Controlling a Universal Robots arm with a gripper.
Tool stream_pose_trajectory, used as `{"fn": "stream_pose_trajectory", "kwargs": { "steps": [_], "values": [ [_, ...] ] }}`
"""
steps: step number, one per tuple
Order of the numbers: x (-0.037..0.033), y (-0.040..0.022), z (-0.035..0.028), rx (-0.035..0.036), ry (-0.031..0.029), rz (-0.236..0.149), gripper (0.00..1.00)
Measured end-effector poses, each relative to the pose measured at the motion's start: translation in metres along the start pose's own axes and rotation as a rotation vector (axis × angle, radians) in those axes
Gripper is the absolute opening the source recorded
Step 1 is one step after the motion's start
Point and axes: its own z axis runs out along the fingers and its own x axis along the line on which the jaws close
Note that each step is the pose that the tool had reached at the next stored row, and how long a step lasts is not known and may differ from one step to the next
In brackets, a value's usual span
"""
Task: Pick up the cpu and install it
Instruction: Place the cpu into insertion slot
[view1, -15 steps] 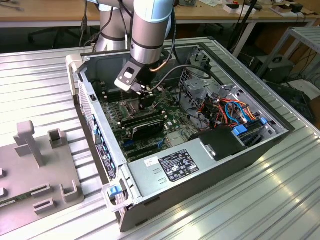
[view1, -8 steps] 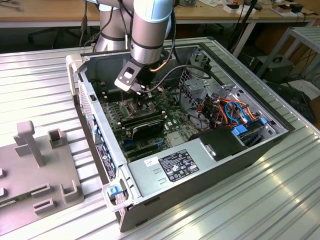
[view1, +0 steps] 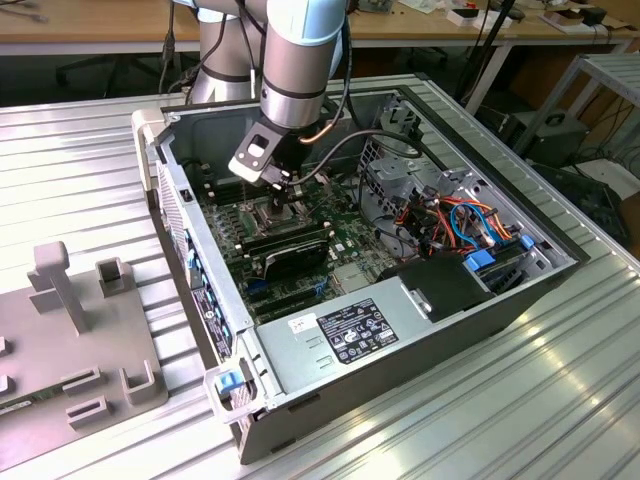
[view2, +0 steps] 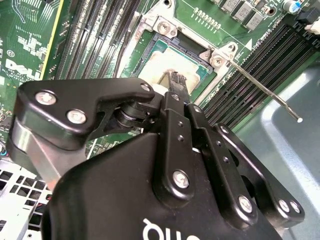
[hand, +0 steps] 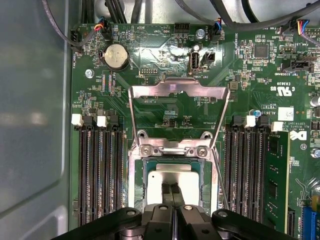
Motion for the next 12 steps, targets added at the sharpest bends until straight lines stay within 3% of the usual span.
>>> {"fn": "stream_pose_trajectory", "kwargs": {
  "steps": [7,12],
  "values": [
    [-0.0003,-0.0003,0.0052,0.0007,-0.0011,0.0,0.11],
    [-0.0001,-0.0002,0.0056,0.0001,-0.0001,0.0,0.11]
  ]
}}
